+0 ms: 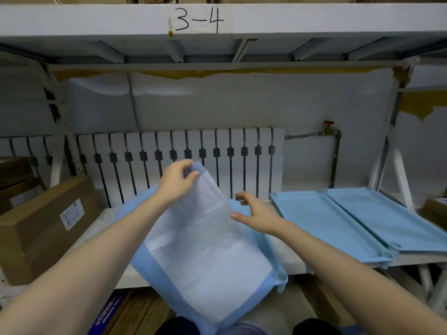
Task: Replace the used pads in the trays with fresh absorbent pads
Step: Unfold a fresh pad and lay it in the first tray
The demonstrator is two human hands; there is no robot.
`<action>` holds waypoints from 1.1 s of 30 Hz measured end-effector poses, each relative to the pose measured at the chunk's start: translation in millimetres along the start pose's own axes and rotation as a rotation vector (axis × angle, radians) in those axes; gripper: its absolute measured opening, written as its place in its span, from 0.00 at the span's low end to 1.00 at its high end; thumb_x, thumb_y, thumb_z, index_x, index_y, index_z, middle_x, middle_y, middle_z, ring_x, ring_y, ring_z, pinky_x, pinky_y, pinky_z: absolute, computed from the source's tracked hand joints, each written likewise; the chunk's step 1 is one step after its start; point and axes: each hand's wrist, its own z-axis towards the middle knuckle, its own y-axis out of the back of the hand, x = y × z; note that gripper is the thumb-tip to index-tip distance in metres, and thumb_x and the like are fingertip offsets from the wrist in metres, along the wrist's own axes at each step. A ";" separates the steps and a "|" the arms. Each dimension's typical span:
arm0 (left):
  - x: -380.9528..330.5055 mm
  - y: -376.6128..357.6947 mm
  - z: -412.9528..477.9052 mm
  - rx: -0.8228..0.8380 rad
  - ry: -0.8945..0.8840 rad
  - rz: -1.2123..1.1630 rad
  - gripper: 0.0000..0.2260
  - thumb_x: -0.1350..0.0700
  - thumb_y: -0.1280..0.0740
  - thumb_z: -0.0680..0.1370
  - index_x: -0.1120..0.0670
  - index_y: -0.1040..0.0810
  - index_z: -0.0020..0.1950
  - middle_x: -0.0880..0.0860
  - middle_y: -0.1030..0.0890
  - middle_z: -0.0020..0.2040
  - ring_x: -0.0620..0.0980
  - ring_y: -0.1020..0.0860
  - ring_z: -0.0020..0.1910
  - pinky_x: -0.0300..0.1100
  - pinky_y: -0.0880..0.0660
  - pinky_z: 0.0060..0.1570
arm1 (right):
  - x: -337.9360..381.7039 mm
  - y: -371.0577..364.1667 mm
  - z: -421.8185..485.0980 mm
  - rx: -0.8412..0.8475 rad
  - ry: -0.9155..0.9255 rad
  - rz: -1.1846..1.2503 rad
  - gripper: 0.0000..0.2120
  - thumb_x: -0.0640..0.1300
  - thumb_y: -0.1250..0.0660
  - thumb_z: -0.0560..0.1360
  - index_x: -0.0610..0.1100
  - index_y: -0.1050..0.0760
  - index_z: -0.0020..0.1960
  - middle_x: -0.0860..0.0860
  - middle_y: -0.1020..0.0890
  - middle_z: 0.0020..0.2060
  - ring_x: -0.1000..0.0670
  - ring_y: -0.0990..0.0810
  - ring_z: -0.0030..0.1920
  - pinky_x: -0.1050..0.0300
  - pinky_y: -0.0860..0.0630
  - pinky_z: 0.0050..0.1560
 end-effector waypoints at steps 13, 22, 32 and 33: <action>17.8 21.0 -2.5 0.327 0.166 -0.004 0.24 0.39 0.23 0.61 0.46 0.25 0.50 0.45 0.20 0.47 0.46 0.21 0.45 0.45 0.22 0.46 | 73.6 35.0 21.8 -0.354 0.036 0.152 0.15 0.44 0.45 0.81 0.45 0.35 0.36 0.52 0.30 0.32 0.54 0.32 0.32 0.60 0.36 0.33; 83.7 -13.3 3.8 0.363 0.625 -0.064 0.07 0.58 0.31 0.74 0.55 0.28 0.38 0.54 0.31 0.36 0.50 0.33 0.33 0.40 0.38 0.31 | -4.8 59.9 60.8 -0.240 -0.535 0.237 0.11 0.41 0.42 0.78 0.40 0.31 0.37 0.44 0.28 0.34 0.48 0.31 0.31 0.59 0.37 0.31; 120.9 -112.1 39.9 -0.091 0.653 -0.529 0.07 0.62 0.29 0.73 0.59 0.23 0.49 0.55 0.21 0.45 0.52 0.24 0.45 0.45 0.28 0.46 | -116.6 -9.5 92.9 -0.320 -0.643 0.109 0.16 0.37 0.45 0.79 0.41 0.36 0.32 0.42 0.26 0.41 0.46 0.29 0.43 0.56 0.34 0.43; 127.4 -119.7 37.8 0.004 0.685 -0.564 0.13 0.61 0.25 0.69 0.59 0.23 0.51 0.53 0.20 0.47 0.51 0.23 0.46 0.45 0.26 0.48 | -122.2 -14.1 95.2 -0.343 -0.636 0.073 0.16 0.37 0.45 0.80 0.42 0.37 0.33 0.42 0.26 0.41 0.46 0.29 0.42 0.55 0.34 0.42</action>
